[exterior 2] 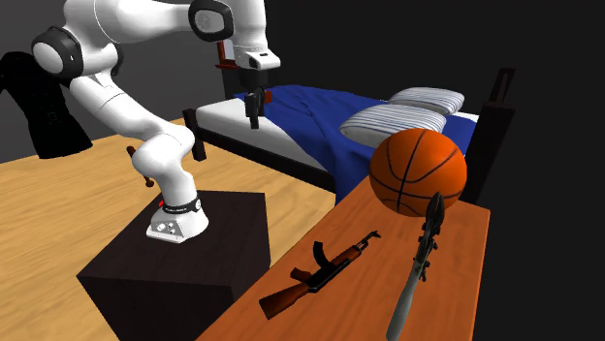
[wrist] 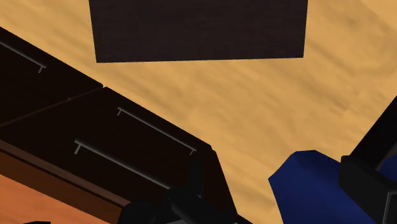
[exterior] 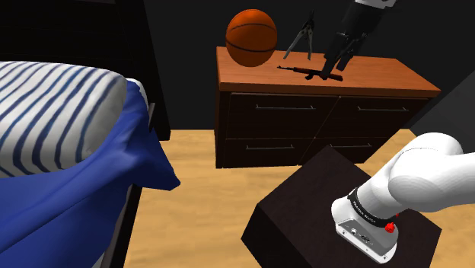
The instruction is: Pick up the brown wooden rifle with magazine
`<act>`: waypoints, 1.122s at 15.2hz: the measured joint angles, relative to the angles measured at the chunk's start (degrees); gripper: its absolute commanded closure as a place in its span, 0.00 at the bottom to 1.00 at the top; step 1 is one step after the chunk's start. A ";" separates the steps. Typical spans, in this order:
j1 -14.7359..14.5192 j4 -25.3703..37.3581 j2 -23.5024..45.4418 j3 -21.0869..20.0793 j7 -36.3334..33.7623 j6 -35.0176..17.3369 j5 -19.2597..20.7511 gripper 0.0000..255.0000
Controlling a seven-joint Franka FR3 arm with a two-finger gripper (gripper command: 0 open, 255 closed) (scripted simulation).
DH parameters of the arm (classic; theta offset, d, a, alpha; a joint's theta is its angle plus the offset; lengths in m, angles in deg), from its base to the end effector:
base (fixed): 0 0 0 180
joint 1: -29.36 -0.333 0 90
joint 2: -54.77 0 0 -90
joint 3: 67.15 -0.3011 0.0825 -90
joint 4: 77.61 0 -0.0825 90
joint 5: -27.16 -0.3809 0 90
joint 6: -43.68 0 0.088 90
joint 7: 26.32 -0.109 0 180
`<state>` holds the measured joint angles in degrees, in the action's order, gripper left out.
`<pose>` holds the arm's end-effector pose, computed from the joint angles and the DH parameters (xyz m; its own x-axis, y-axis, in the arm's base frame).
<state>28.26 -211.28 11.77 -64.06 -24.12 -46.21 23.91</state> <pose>0.3234 -0.0093 0.5773 0.9998 0.0186 -0.0107 0.0175 -0.9954 -0.0938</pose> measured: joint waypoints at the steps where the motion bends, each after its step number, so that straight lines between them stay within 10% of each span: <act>1: 0.00 0.00 0.00 0.00 0.00 0.00 0.00 0.00; 17: 4.00 1.39 15.90 15.03 20.48 -16.23 10.03 0.00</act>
<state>32.27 -209.88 27.68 -49.03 -3.64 -62.45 33.94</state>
